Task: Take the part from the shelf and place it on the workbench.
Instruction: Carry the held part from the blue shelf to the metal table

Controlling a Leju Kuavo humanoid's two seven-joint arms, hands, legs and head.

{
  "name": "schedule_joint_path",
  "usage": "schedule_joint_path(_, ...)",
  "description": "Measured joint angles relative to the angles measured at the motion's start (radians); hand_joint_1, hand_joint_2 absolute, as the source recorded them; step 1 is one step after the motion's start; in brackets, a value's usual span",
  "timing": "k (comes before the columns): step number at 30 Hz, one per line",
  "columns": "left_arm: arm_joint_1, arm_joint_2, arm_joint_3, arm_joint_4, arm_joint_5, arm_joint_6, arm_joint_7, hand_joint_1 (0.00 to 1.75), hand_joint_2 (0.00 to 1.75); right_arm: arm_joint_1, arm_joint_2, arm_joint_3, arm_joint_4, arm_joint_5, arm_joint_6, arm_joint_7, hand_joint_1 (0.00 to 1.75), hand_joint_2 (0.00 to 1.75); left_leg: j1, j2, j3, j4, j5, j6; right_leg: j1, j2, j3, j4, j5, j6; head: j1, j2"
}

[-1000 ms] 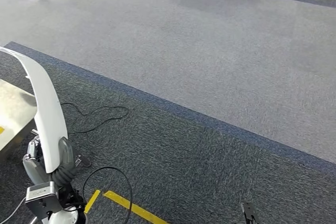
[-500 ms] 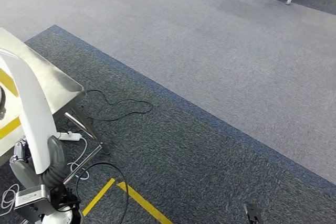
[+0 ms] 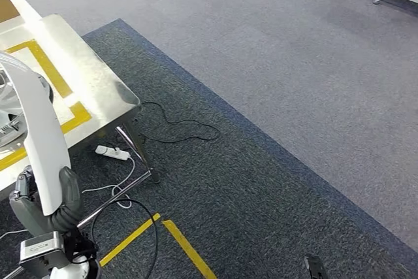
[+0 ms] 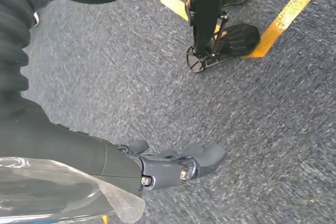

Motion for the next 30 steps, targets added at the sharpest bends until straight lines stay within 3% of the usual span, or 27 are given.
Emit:
schedule_joint_path(2, 0.004, -0.001, 0.009, -0.014, -0.008, 0.001, 0.0, 1.75, 1.75, 0.003, -0.003, 0.01, 0.0, 0.001, 0.005, -0.005, 0.0, 1.75, -0.003, 0.046, -0.021, 0.051, -0.032, -0.01, -0.002, -0.025, 0.007, -0.006, 0.0, -0.013, -0.007, 0.0)
schedule_joint_path(4, 0.006, -0.002, 0.016, -0.023, -0.016, 0.002, 0.0, 1.75, 1.75, 0.01, -0.008, 0.018, 0.0, 0.002, 0.008, -0.01, 0.0, 1.75, -0.001, 0.096, -0.078, 0.175, -0.092, -0.017, 0.002, -0.055, 0.013, -0.007, -0.005, -0.024, -0.013, 0.0)
schedule_joint_path(6, 0.009, -0.002, 0.024, -0.028, -0.022, 0.002, 0.0, 1.75, 1.75, 0.017, -0.013, 0.025, 0.0, 0.003, 0.008, -0.012, 0.0, 1.75, 0.002, 0.109, -0.128, 0.277, -0.123, -0.02, 0.006, -0.087, 0.017, -0.006, -0.01, -0.028, -0.013, 0.0)
schedule_joint_path(7, 0.011, -0.003, 0.028, -0.03, -0.024, 0.002, 0.0, 1.75, 1.75, 0.018, -0.014, 0.028, 0.0, 0.003, 0.009, -0.013, 0.0, 1.75, 0.002, 0.112, -0.129, 0.279, -0.111, -0.019, 0.008, -0.101, 0.02, -0.006, -0.013, -0.028, -0.013, 0.0)
schedule_joint_path(9, 0.014, -0.004, 0.034, -0.037, -0.027, 0.001, 0.0, 1.75, 1.75, 0.017, -0.015, 0.035, 0.0, 0.004, 0.01, -0.015, 0.0, 1.75, -0.003, 0.131, -0.077, 0.175, -0.044, -0.007, 0.012, -0.125, 0.029, -0.007, -0.02, -0.026, -0.013, 0.0)
schedule_joint_path(10, 0.015, -0.005, 0.035, -0.042, -0.028, 0.001, 0.0, 1.75, 1.75, 0.017, -0.015, 0.038, 0.0, 0.005, 0.011, -0.016, 0.0, 1.75, -0.01, 0.158, -0.043, 0.107, -0.017, 0.003, 0.016, -0.137, 0.034, -0.006, -0.024, -0.024, -0.013, 0.0)
schedule_joint_path(12, 0.017, -0.006, 0.038, -0.053, -0.031, 0.001, 0.0, 1.75, 1.75, 0.018, -0.015, 0.043, 0.0, 0.006, 0.012, -0.018, 0.0, 1.75, -0.024, 0.199, -0.001, 0.018, 0.002, 0.02, 0.021, -0.16, 0.039, -0.005, -0.031, -0.017, -0.013, 0.0)
schedule_joint_path(13, 0.019, -0.007, 0.04, -0.058, -0.032, 0.001, 0.0, 1.75, 1.75, 0.018, -0.015, 0.045, 0.0, 0.006, 0.012, -0.019, 0.0, 1.75, -0.028, 0.203, 0.002, 0.006, -0.002, 0.024, 0.023, -0.173, 0.04, -0.006, -0.033, -0.013, -0.014, 0.0)
schedule_joint_path(15, 0.024, -0.008, 0.044, -0.066, -0.033, 0.001, 0.0, 1.75, 1.75, 0.016, -0.016, 0.051, -0.001, 0.006, 0.013, -0.019, 0.0, 1.75, -0.026, 0.178, 0.003, -0.005, 0.001, 0.031, 0.022, -0.192, 0.044, -0.009, -0.039, -0.003, -0.014, 0.0)
schedule_joint_path(17, 0.028, -0.01, 0.048, -0.074, -0.035, 0.001, 0.0, 1.75, 1.75, 0.013, -0.02, 0.058, -0.002, 0.008, 0.015, -0.018, 0.0, 1.75, -0.017, 0.155, 0.009, -0.018, 0.008, 0.039, 0.018, -0.148, 0.032, 0.02, -0.062, 0.008, -0.011, 0.0)
schedule_joint_path(19, 0.03, -0.011, 0.051, -0.078, -0.033, 0.001, 0.0, 1.75, 1.75, 0.013, -0.023, 0.064, -0.002, 0.009, 0.016, -0.014, 0.0, 1.75, -0.011, 0.13, 0.012, -0.023, 0.011, 0.044, 0.013, -0.082, -0.024, 0.135, -0.115, 0.018, -0.005, 0.0)
schedule_joint_path(21, 0.032, -0.011, 0.056, -0.078, -0.029, 0.001, 0.0, 1.75, 1.75, 0.017, -0.024, 0.069, -0.002, 0.009, 0.017, -0.009, 0.0, 1.75, -0.009, 0.102, 0.012, -0.022, 0.012, 0.046, 0.01, -0.062, -0.095, 0.258, -0.15, 0.024, -0.002, 0.0)
schedule_joint_path(22, 0.033, -0.011, 0.058, -0.078, -0.028, 0.001, 0.0, 1.75, 1.75, 0.018, -0.025, 0.07, -0.002, 0.01, 0.017, -0.008, 0.0, 1.75, -0.009, 0.086, 0.013, -0.022, 0.011, 0.045, 0.01, -0.059, -0.111, 0.273, -0.14, 0.026, -0.002, 0.0)
schedule_joint_path(23, 0.033, -0.011, 0.06, -0.078, -0.027, 0.001, 0.0, 1.75, 1.75, 0.018, -0.026, 0.072, -0.003, 0.01, 0.017, -0.008, 0.0, 1.75, -0.008, 0.071, 0.015, -0.021, 0.01, 0.043, 0.009, -0.057, -0.107, 0.247, -0.109, 0.028, -0.002, 0.0)
schedule_joint_path(24, 0.034, -0.011, 0.06, -0.079, -0.024, 0.0, 0.0, 1.75, 1.75, 0.017, -0.027, 0.074, -0.003, 0.01, 0.017, -0.007, 0.0, 1.75, -0.006, 0.057, 0.017, -0.019, 0.008, 0.041, 0.007, -0.049, -0.085, 0.187, -0.065, 0.029, -0.002, 0.0)
schedule_joint_path(26, 0.034, -0.011, 0.061, -0.081, -0.019, 0.0, 0.0, 1.75, 1.75, 0.015, -0.027, 0.079, -0.003, 0.012, 0.015, -0.005, 0.0, 1.75, -0.006, 0.032, 0.015, -0.012, 0.003, 0.031, -0.002, 0.002, -0.031, 0.059, -0.008, 0.029, -0.002, 0.0)
schedule_joint_path(28, 0.035, -0.01, 0.062, -0.086, -0.017, 0.0, 0.0, 1.75, 1.75, 0.013, -0.027, 0.086, -0.002, 0.015, 0.012, 0.0, 0.0, 1.75, -0.005, 0.01, 0.005, -0.004, 0.004, 0.019, -0.005, 0.035, -0.005, 0.009, -0.004, 0.021, -0.002, 0.0)
schedule_joint_path(30, 0.037, -0.01, 0.063, -0.092, -0.016, 0.0, 0.0, 1.75, 1.75, 0.008, -0.026, 0.091, -0.003, 0.016, 0.009, 0.004, 0.0, 1.75, -0.001, -0.006, -0.002, -0.002, 0.006, 0.008, -0.003, 0.016, -0.001, 0.006, -0.004, 0.007, -0.003, 0.0)
